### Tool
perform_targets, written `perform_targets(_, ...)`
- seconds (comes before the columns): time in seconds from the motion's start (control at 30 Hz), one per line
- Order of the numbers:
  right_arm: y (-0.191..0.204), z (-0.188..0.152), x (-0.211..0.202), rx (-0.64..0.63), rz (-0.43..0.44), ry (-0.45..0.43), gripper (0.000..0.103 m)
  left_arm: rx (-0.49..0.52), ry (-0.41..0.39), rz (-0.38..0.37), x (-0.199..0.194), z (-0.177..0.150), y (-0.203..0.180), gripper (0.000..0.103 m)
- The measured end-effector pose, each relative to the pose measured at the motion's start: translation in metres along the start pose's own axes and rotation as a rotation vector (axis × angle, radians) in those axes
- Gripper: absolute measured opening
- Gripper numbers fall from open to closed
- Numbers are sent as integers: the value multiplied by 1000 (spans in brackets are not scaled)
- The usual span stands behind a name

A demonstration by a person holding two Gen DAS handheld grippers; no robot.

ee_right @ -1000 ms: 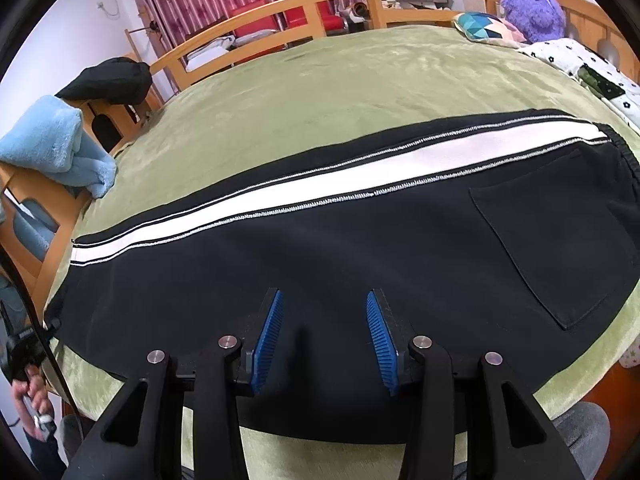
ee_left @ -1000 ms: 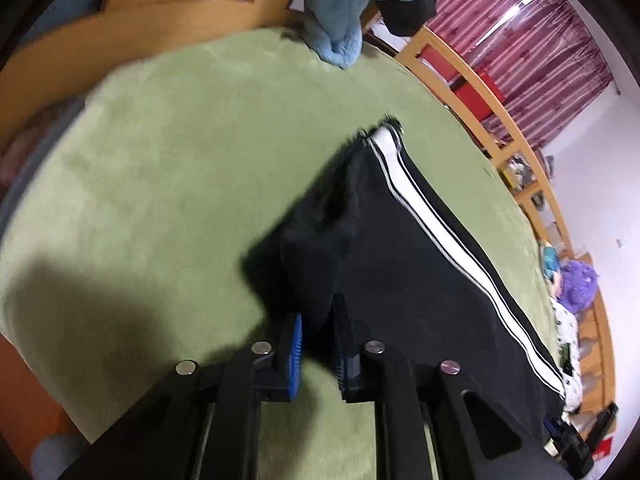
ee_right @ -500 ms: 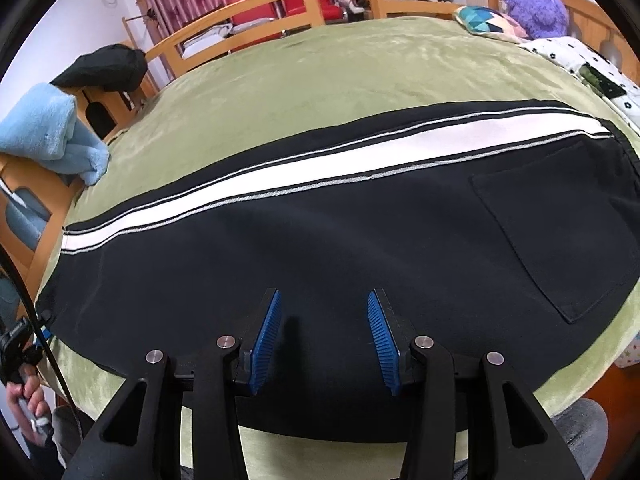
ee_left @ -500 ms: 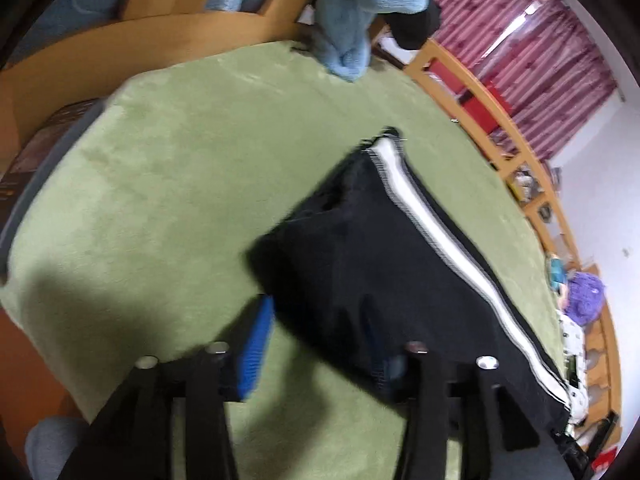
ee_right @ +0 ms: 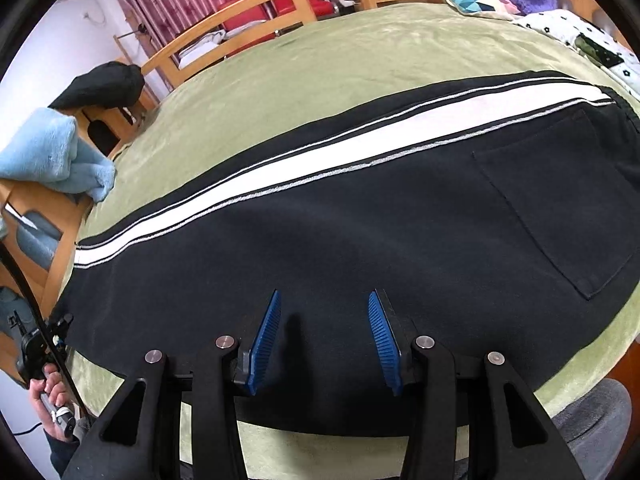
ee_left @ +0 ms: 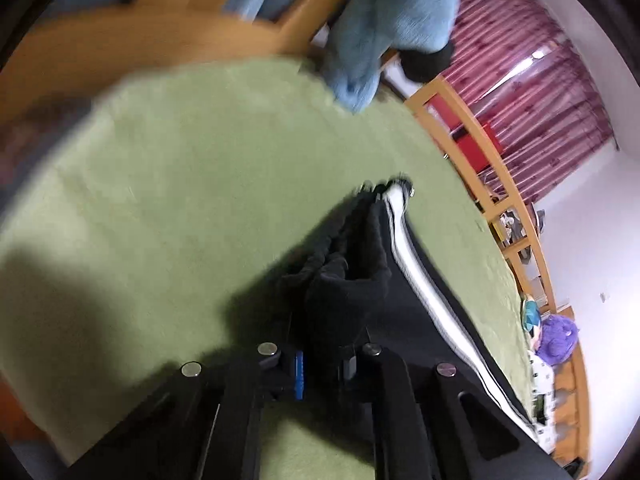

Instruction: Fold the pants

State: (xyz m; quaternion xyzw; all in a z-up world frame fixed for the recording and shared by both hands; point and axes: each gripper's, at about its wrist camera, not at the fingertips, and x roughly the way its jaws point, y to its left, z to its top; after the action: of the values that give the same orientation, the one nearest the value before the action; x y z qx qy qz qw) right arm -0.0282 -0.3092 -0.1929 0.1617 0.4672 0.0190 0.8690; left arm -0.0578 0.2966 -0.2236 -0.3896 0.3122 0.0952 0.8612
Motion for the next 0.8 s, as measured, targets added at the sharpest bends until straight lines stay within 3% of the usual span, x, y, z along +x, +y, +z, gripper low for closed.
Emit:
perform_targets(0.13,-20,-1,-27,10,-31,-50,46,-33,38,44,5,-2,6,12)
perform_targets(0.2,-40,-3,-40,31,-53,-63,46,-81,87,74,14,-6,15,24)
perform_targets(0.3,-75,-9,-56,78,-92,-83,46,-116,90,53,6,-11,17,31)
perform_targets(0.37,-101,-12,-66,118,-122,-104,50,-74,93,64,0,-18,7,50)
perform_targets(0.43,-128,-12,-74,169,-160,-128,60,-20,97,69,-5,-28,-9,56)
perform_targets(0.57,-193,-5,-81,293,-197,-188,64,75,152,92,-2,-56,-41,58)
perform_targets(0.8,-298,32,-57,506,-162,-281,65,97,160,183,4,-73,-72,58)
